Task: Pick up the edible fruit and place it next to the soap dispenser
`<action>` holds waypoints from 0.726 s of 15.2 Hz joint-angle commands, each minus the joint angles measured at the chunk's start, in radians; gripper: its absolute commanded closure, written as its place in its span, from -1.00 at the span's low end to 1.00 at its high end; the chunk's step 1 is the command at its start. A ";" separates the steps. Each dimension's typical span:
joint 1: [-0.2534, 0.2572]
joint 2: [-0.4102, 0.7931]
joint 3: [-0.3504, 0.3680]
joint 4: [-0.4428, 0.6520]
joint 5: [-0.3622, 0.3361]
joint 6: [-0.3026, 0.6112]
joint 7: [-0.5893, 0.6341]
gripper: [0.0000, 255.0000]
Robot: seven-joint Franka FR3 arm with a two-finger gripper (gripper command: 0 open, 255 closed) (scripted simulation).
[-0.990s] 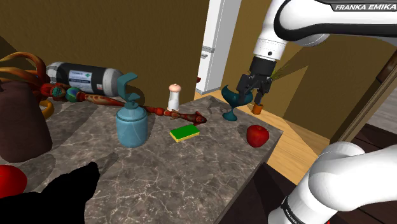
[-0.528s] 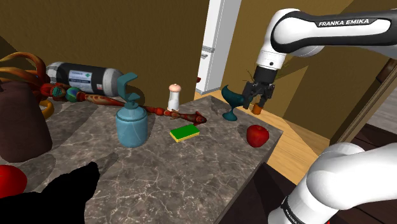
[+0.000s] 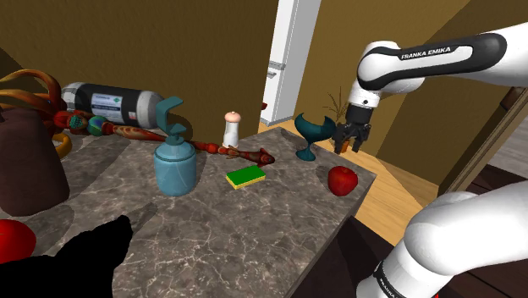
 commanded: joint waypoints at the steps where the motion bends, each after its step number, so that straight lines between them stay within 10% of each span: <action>1: -0.017 0.045 -0.035 0.004 -0.022 0.031 -0.035 -1.00; 11: -0.035 0.115 -0.083 -0.076 -0.048 0.170 -0.071 -1.00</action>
